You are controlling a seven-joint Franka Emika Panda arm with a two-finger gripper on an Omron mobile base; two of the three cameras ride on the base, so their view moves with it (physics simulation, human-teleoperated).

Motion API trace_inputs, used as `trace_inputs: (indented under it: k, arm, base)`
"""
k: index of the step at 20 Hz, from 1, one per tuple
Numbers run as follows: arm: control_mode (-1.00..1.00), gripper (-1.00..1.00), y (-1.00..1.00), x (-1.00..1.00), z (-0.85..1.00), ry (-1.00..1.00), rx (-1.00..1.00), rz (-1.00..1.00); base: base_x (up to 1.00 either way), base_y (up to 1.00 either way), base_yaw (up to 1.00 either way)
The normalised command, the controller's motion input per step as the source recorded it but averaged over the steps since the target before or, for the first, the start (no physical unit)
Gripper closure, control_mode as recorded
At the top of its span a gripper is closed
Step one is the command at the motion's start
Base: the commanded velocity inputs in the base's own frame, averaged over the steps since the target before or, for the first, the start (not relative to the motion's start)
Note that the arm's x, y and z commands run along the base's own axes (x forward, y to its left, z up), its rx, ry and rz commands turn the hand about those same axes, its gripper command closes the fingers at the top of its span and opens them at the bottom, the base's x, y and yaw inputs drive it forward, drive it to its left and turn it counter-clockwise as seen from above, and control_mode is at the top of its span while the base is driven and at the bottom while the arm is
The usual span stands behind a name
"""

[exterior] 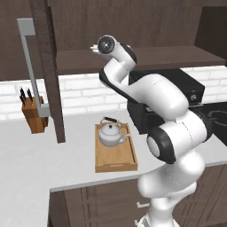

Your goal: Pick the kettle from the counter and place it on the tray. Then pick the mug from the cabinet and place it on the tray. Then close the cabinet doors.

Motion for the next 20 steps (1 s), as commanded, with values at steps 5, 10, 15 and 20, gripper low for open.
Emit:
trace_inputs:
  k: [5,10,15,20]
  arm:
    - [-1.00,1.00,-0.30,-0.82,0.00,-0.12,0.00,0.07]
    - [-1.00,1.00,-0.20,-0.67,0.00,-0.03,-0.04,0.18]
    - [-1.00,1.00,-0.24,-0.57,0.00,0.00,-0.07,0.29]
    - [-1.00,1.00,-0.27,-0.61,0.00,0.00,0.00,0.41]
  base:
    - [0.00,0.00,0.00]
    - [0.00,0.00,0.00]
    - [0.00,0.00,0.00]
    - [0.00,0.00,0.00]
